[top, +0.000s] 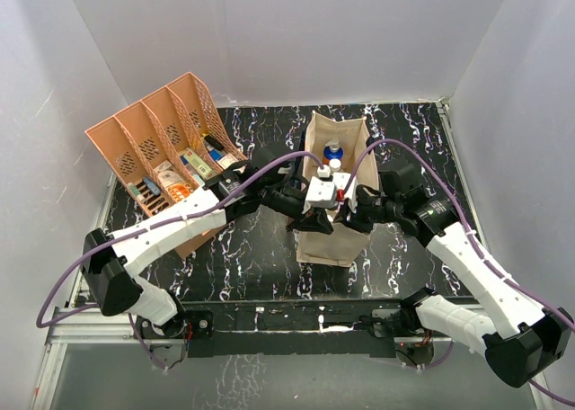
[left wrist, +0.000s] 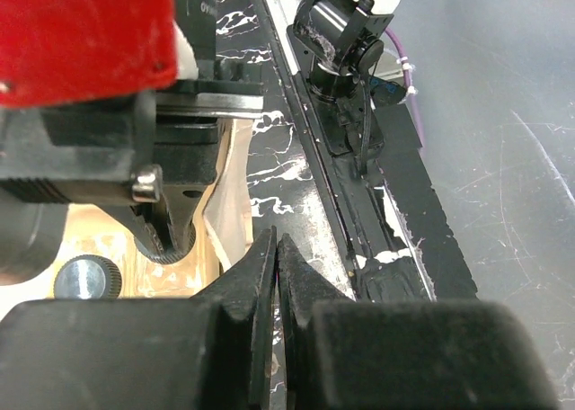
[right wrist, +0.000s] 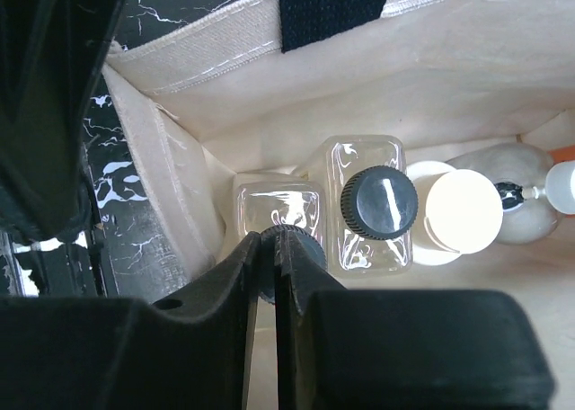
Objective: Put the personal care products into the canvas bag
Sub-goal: Adjust the care product in the canvas bag, then adjust the canvas bag at the center of the board.
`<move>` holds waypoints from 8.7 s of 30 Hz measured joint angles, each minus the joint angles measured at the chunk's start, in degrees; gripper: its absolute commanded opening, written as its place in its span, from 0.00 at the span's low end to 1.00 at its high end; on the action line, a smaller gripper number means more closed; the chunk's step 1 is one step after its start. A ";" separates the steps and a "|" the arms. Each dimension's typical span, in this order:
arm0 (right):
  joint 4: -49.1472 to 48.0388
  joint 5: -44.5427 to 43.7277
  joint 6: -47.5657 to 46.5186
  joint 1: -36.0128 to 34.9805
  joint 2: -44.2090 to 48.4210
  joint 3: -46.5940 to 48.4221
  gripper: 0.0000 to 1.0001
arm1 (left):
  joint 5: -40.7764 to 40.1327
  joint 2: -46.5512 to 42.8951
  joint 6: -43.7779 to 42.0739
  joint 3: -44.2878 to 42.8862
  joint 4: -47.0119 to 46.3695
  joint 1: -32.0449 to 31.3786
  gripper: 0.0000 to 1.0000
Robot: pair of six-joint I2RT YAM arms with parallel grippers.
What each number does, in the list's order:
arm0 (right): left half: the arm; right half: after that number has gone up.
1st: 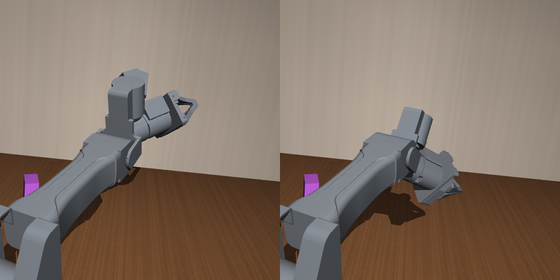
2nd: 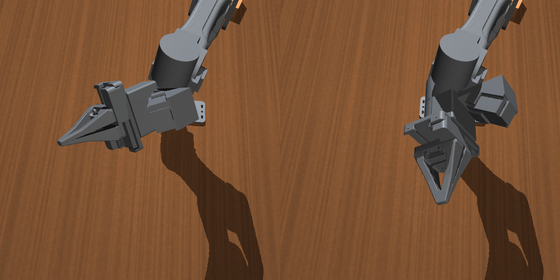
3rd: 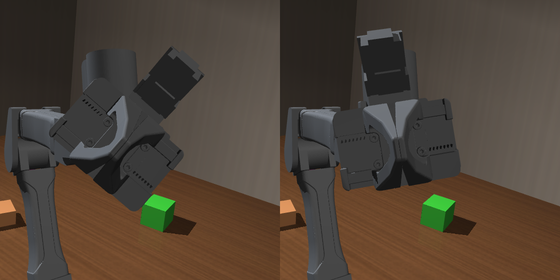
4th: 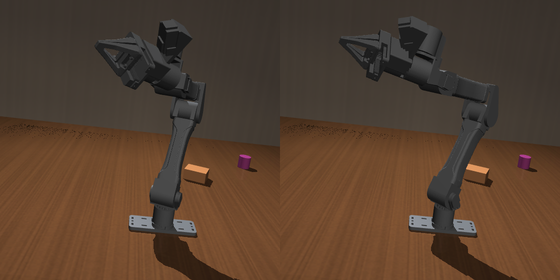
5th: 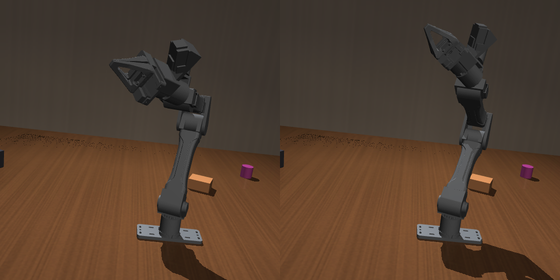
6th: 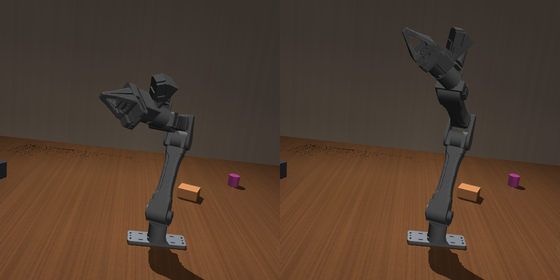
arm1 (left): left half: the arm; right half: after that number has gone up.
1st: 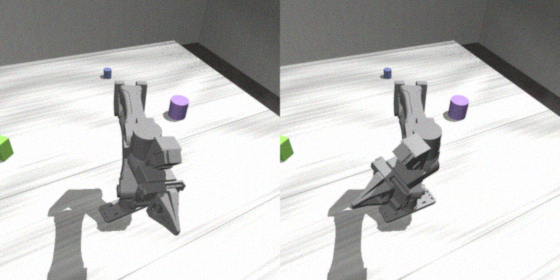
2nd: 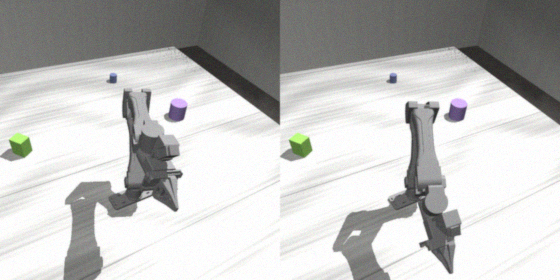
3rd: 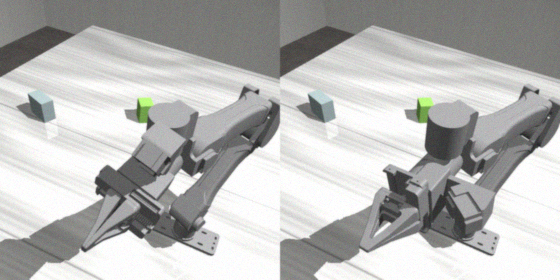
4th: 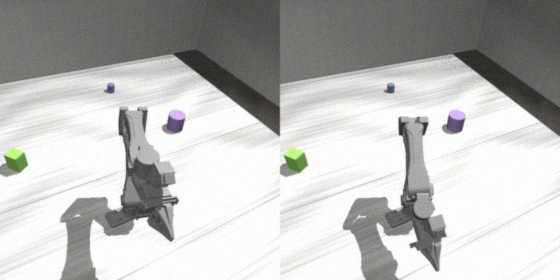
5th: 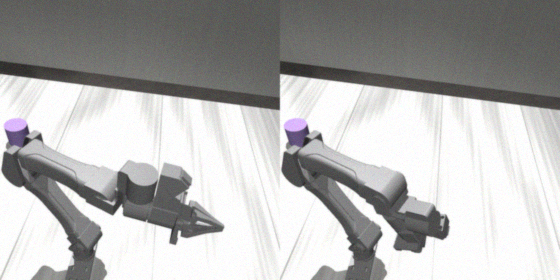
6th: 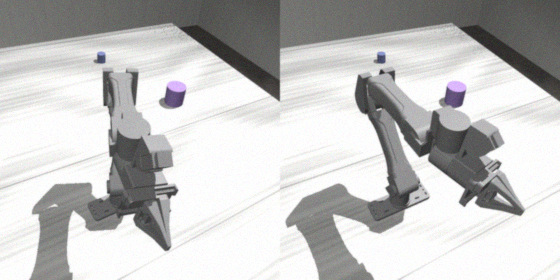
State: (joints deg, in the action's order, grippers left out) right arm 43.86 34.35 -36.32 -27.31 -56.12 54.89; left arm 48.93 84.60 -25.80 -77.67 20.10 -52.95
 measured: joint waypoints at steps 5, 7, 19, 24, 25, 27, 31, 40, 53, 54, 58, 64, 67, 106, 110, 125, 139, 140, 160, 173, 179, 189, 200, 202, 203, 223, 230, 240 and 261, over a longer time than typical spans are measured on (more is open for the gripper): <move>0.07 1.27 -2.58 0.00 -0.44 0.00 0.12 | 0.48 -0.96 -0.48 -0.02 0.07 -0.04 0.00; 0.13 1.75 -3.58 0.00 -0.70 0.00 0.12 | 0.61 -1.11 -0.61 -0.02 0.07 -0.04 0.00; 0.04 3.28 -5.81 0.00 -1.64 0.07 0.11 | -0.94 -3.08 -2.91 -0.33 2.21 -0.04 0.68; 0.04 3.30 -5.81 0.00 -1.62 0.07 0.11 | -2.36 -4.09 -4.04 1.77 2.64 -0.04 0.81; 0.04 3.30 -5.79 0.00 -1.60 0.07 0.11 | -2.80 -4.09 -4.11 2.36 2.62 -0.04 0.80; 0.04 3.30 -5.79 0.00 -1.57 0.07 0.11 | -3.65 -4.09 -4.57 3.41 2.69 -0.04 0.76; 0.02 3.30 -5.77 0.00 -1.29 0.07 0.11 | -5.14 -3.56 -6.47 3.72 3.08 -0.07 0.67; 0.02 3.34 -5.68 0.00 -1.25 0.07 0.11 | -9.84 -2.56 -10.69 4.28 3.06 -1.01 0.39; 0.13 3.28 -5.81 0.00 -0.94 0.04 0.11 | -14.53 -2.84 -14.21 6.54 2.38 -1.29 0.00; 0.15 3.28 -5.81 0.00 -0.94 0.04 0.10 | -14.45 -2.84 -14.01 6.54 2.36 -1.29 0.00; 0.17 3.30 -5.92 0.00 -0.96 0.04 0.10 | -13.79 -2.84 -12.50 6.08 2.43 -1.29 0.00; 0.33 3.61 -6.95 0.00 -0.98 0.04 0.10 | -13.42 -2.84 -9.90 5.55 2.21 -1.29 0.00; 0.44 3.65 -7.26 0.00 -0.98 0.02 0.09 | -13.33 -2.84 -9.11 5.44 2.12 -1.27 0.00; 5.49 3.48 -2.34 0.00 -5.40 5.44 0.19 | -12.20 -11.63 -7.02 9.33 2.01 -1.66 0.00; 6.49 2.27 -1.88 0.00 -5.27 7.30 0.22 | -11.65 -13.94 -6.75 11.96 0.70 -1.66 0.00; 2.29 -2.91 7.21 0.33 -3.45 13.31 0.29 | -9.62 -16.24 -2.95 11.87 -2.93 -1.92 0.42; -5.97 -4.63 15.19 8.72 -0.74 14.97 0.33 | -13.29 -18.12 8.15 8.63 -5.31 -0.74 0.64; -7.06 -5.01 16.44 10.10 -0.37 15.04 0.34 | -15.28 -18.18 10.12 8.24 -5.33 0.04 0.64; -1.16 -16.98 22.69 13.18 -0.98 23.32 0.52 | -40.24 -9.01 40.63 -3.87 7.98 14.45 0.60; -0.28 -16.65 22.82 15.91 3.91 20.02 0.52 | -41.68 -0.59 49.51 -10.10 14.43 14.53 0.61; -0.35 -15.89 22.95 16.61 5.44 17.68 0.52 | -42.16 -0.22 50.82 -11.17 14.67 14.53 0.59; -0.26 -14.88 23.21 16.87 6.29 16.63 0.53 | -40.96 3.72 53.13 -12.07 13.73 14.53 0.48; -0.26 -14.88 23.23 17.00 7.82 14.82 0.53 | -36.85 7.93 55.17 -12.72 12.92 14.29 0.05; -0.24 -14.86 23.21 17.09 7.89 14.64 0.53 | -36.70 7.93 55.21 -12.83 13.00 14.12 0.00; -0.26 -14.86 23.21 17.14 7.87 14.64 0.53 | -36.61 7.98 55.21 -12.90 13.07 14.10 0.00; -0.42 -13.88 23.80 17.31 8.00 9.92 0.61 | -36.50 8.87 54.93 -14.58 13.81 13.73 0.00; -0.39 -12.46 27.50 17.31 5.66 7.54 0.63 | -36.50 8.31 54.31 -13.18 12.90 13.73 0.00; -2.01 -10.49 33.70 17.31 1.16 7.10 0.48 | -36.54 7.43 53.75 -12.33 12.48 13.75 0.00; -2.01 -6.14 39.71 17.68 -7.15 14.53 0.08 | -36.50 5.51 52.89 -10.80 11.78 14.60 0.00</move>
State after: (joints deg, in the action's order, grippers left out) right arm 41.85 28.21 3.40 -9.63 -63.26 69.43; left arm 12.43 90.11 27.09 -88.47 31.88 -38.35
